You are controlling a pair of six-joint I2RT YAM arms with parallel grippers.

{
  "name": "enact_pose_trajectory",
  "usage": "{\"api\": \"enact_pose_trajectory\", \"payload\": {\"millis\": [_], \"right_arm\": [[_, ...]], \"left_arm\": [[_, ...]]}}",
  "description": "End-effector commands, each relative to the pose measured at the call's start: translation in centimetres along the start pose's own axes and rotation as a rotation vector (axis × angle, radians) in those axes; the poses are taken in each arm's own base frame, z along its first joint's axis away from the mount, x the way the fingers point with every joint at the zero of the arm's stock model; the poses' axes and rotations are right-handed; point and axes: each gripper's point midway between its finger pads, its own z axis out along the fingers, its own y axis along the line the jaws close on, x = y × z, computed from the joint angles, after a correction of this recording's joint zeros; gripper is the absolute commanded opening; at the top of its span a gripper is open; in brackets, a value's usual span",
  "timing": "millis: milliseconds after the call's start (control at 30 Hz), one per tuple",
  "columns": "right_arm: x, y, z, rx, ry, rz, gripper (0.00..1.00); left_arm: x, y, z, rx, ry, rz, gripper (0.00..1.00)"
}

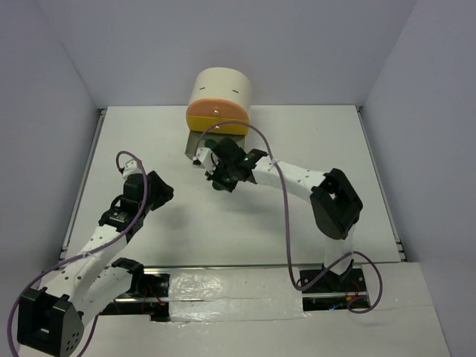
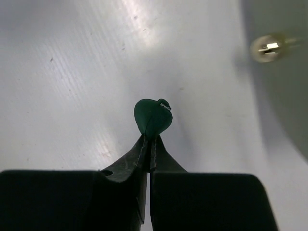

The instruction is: Organize the makeup

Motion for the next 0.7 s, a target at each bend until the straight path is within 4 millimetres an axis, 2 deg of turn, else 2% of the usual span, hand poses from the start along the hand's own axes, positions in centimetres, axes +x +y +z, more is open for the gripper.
{"api": "enact_pose_trajectory", "payload": {"millis": [0,67,100,133,167,233,267,400,433,567,667], "right_arm": [[-7.2,-3.5,-6.0,0.123,-0.243,-0.115,0.0],[-7.6,-5.6,-6.5,0.17,-0.251,-0.105,0.0],[-8.5,-6.7,-7.0,0.198,-0.271,-0.103,0.0],[-8.2,-7.8,-6.5,0.228,-0.254,-0.09,0.0],[-8.7,-9.3,-7.0,0.256,-0.267,-0.078,0.0],[-8.5,-10.9,-6.4,0.283,-0.255,-0.057,0.01],[-8.9,-12.2,-6.9,0.31,-0.27,-0.044,0.02],[-8.8,-14.9,-6.3,0.364,-0.265,-0.02,0.02],[-8.4,-15.3,-5.4,0.369,-0.246,-0.017,0.04],[-8.3,-16.5,-4.6,0.38,-0.231,-0.019,0.19],[-8.0,-16.5,-4.1,0.368,-0.222,-0.026,0.35]], "left_arm": [[-0.7,-0.9,-0.2,0.044,-0.029,-0.027,0.63],[-0.7,-0.9,-0.2,0.046,-0.027,-0.027,0.67],[-0.7,-0.8,-0.3,0.046,-0.027,-0.026,0.68],[-0.7,-0.9,-0.3,0.048,-0.029,-0.028,0.69],[-0.7,-0.9,-0.4,0.051,-0.031,-0.027,0.69],[-0.6,-0.8,-0.5,0.052,-0.028,-0.029,0.7],[-0.6,-0.9,-0.5,0.054,-0.031,-0.033,0.7],[-0.4,-0.8,-0.5,0.055,-0.027,-0.04,0.7],[-0.4,-0.8,-0.6,0.055,-0.027,-0.042,0.7],[-0.5,-0.8,-0.6,0.053,-0.027,-0.039,0.7],[-0.6,-0.8,-0.6,0.053,-0.029,-0.04,0.7]]}}
